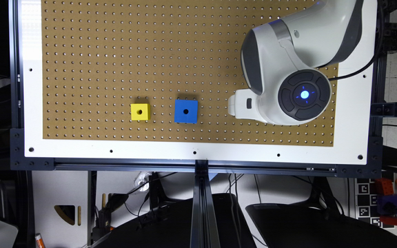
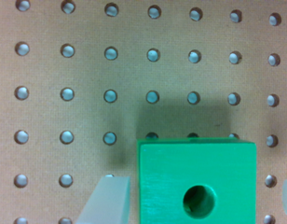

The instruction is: Pick up green block.

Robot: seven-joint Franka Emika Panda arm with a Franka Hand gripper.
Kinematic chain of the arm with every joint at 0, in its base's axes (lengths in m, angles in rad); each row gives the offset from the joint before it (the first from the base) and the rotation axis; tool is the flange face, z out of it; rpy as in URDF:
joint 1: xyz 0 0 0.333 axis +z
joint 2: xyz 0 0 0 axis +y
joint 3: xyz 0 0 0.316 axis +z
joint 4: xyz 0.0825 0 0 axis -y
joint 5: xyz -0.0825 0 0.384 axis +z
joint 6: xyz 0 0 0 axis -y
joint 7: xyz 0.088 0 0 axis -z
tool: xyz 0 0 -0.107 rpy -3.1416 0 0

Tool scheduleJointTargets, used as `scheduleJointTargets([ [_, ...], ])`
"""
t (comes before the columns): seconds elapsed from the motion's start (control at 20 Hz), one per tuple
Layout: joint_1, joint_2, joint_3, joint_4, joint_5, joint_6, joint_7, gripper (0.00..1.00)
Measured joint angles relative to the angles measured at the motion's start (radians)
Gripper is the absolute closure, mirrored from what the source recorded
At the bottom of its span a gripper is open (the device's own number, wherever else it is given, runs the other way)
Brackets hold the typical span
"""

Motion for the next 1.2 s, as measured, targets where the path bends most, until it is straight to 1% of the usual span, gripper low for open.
scheduleJointTargets([
  [0.25,0.0,0.005,-0.001,0.009,-0.0011,0.0,0.0,0.0],
  [0.4,0.0,0.03,-0.003,0.017,-0.0053,0.005,0.0,0.0],
  [0.45,0.001,0.055,-0.005,0.035,-0.0159,0.013,0.007,1.0],
  [0.75,0.001,0.055,-0.005,0.035,-0.016,0.013,0.007,1.0],
  [0.9,0.001,0.054,-0.009,0.035,-0.0198,0.009,0.007,1.0],
  [1.2,0.001,0.054,-0.01,0.035,-0.0226,0.008,0.007,1.0],
])
